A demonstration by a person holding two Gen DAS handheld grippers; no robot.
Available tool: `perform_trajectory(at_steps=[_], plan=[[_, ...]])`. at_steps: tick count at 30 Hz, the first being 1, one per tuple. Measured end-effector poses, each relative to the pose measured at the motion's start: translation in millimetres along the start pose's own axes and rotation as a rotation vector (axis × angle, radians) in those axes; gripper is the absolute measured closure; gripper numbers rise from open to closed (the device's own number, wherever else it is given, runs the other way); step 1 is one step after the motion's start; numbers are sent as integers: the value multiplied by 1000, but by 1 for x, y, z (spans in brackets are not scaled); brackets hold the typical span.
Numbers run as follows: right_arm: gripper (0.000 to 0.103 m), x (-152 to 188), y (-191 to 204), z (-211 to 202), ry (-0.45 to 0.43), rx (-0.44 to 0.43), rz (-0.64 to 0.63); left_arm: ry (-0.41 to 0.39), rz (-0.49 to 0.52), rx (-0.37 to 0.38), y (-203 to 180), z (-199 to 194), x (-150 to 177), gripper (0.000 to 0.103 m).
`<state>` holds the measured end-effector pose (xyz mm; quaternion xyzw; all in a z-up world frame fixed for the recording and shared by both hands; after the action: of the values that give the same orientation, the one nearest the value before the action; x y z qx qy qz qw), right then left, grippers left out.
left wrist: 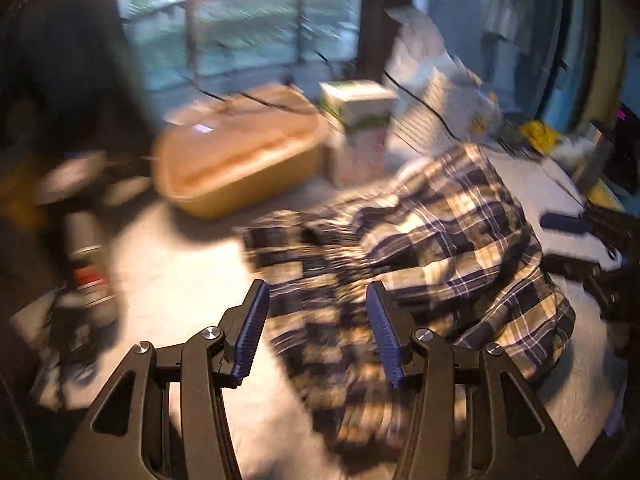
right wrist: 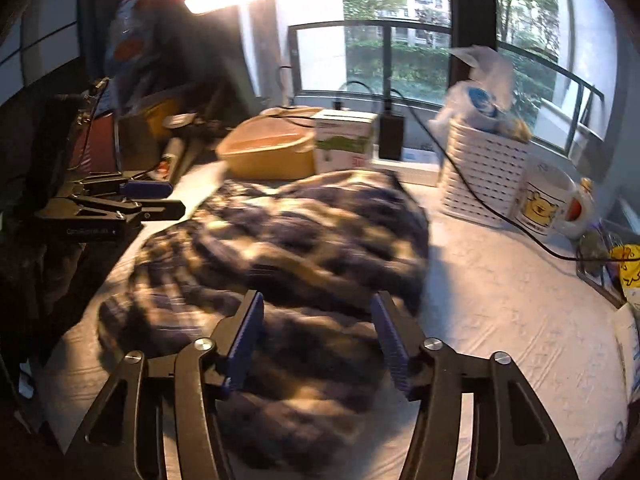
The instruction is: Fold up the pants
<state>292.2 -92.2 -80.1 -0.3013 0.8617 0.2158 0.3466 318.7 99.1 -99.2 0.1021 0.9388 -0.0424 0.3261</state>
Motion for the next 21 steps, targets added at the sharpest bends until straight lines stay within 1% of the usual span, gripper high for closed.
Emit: perform_trajectory(at_steps=[1,2,3,7,8,9,10,11,12,13,14,17,19,21], plan=[[45,-1,-6,2,-2,5,3,36,-1,38,0,12,-2,53],[46,-2,-9,4,-2,5,4,69,-14,40,3,25,-3,53],[46,-5,-14,7,-4,6,4,77,-16,44,4,28,-4,53],[46,-20,-25,20,-12,6,-11,81,-29,119,6,39,-12,53],[46,-23,-26,23,-13,7,-13,74,-37,132,7,40,-13,56],[46,-28,-28,27,-15,6,-13,61,-41,142,7,40,-14,71],[46,-33,-31,32,-15,2,-16,58,-41,146,8,41,-14,73],[46,-36,-31,36,-14,1,-21,57,-40,144,8,42,-13,74],[52,-40,-32,44,-7,2,-32,48,-41,135,8,42,-13,76],[56,-43,-33,51,2,3,-40,37,-46,123,8,41,-12,76],[57,-44,-35,61,19,8,-45,21,-53,94,9,37,-12,77],[58,-45,-40,91,78,29,-60,-22,-84,19,16,27,-13,79],[58,-47,-38,101,90,38,-78,-54,-130,3,20,18,-14,79],[58,-53,-34,105,84,40,-101,-69,-156,-13,22,9,-11,79]])
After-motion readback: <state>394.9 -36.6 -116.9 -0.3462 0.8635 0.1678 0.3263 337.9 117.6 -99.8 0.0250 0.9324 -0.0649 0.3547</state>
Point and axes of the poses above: each gripper's, at about its wrist camera, not at the fingertips, and z roughly the way its jaws point, y to its left, x to its underside, the point moved 5 cm from there along z, roughly the way its jaws point, and after that the axes turned 5 degrees about z, right-handed, at the moved point
